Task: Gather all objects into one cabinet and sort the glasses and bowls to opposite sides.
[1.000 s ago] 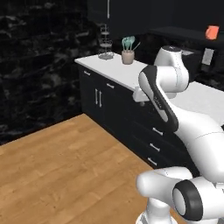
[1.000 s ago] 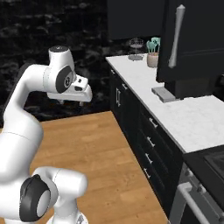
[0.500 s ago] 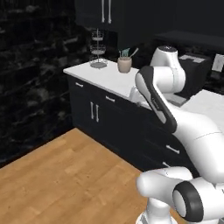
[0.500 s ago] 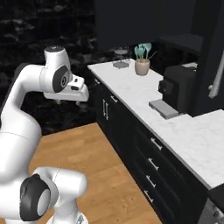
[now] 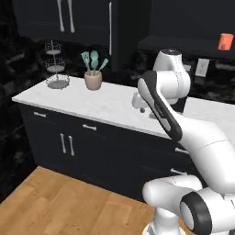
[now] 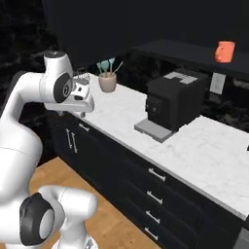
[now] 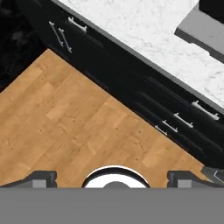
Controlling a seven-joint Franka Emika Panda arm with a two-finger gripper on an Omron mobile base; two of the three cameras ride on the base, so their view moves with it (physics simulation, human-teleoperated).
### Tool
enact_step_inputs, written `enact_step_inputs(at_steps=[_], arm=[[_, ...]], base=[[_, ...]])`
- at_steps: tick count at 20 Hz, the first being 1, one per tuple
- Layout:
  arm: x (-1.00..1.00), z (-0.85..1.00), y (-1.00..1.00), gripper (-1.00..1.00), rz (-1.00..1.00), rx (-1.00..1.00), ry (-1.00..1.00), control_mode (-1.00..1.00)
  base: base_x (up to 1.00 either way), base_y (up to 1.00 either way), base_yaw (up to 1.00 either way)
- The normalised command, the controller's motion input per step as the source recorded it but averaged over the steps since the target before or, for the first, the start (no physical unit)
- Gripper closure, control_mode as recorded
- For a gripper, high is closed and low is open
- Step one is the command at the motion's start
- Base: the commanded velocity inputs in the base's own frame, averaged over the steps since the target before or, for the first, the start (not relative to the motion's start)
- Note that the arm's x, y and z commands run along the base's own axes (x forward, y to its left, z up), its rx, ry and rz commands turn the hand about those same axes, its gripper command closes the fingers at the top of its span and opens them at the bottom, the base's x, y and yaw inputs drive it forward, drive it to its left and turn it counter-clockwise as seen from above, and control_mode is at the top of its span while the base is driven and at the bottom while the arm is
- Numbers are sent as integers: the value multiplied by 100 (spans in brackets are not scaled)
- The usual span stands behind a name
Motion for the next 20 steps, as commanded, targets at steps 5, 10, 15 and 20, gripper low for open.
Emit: enact_step_inputs(at_steps=[5,10,15,20], arm=[[0,0,0,-100,0,0,0,100],[0,0,0,-100,0,0,0,100],[0,0,0,-100,0,0,0,100],[0,0,0,-100,0,0,0,100]], base=[[49,0,-73],[51,-2,-67],[74,2,-25],[37,0,-1]])
